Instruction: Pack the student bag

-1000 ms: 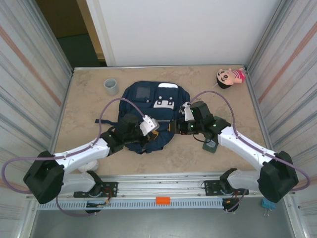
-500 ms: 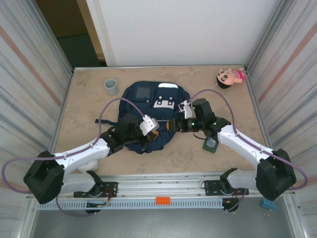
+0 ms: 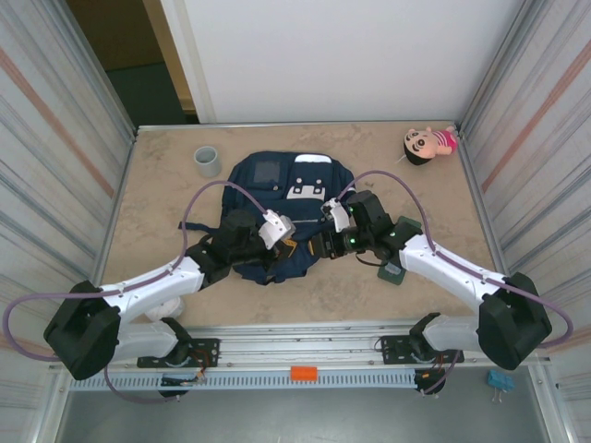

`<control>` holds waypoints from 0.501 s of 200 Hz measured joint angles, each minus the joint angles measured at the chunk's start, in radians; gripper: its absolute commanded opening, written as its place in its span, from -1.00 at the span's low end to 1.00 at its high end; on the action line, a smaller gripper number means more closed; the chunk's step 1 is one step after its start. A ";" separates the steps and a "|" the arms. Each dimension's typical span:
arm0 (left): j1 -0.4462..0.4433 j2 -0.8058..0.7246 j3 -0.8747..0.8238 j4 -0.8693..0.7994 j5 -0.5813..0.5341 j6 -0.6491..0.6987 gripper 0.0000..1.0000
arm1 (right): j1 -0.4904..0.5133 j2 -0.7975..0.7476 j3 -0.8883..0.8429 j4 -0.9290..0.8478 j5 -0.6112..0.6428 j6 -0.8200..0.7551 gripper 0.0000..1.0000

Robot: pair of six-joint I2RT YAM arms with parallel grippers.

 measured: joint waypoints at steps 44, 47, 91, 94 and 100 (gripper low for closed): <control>0.003 0.000 0.000 0.004 0.000 -0.003 -1.00 | 0.004 0.000 -0.002 -0.026 0.087 0.003 -0.91; 0.004 0.000 0.000 0.003 0.000 -0.003 -1.00 | 0.004 -0.001 -0.002 -0.026 0.091 0.002 -0.92; 0.005 -0.005 0.000 -0.001 -0.002 -0.003 -1.00 | -0.062 -0.029 -0.031 -0.038 0.171 0.013 -1.00; 0.005 -0.008 0.000 -0.004 -0.003 -0.003 -1.00 | -0.074 -0.032 -0.033 -0.040 0.179 0.013 -1.00; 0.006 -0.013 0.000 -0.006 -0.004 -0.003 -1.00 | -0.092 -0.035 -0.036 -0.043 0.189 0.013 -1.00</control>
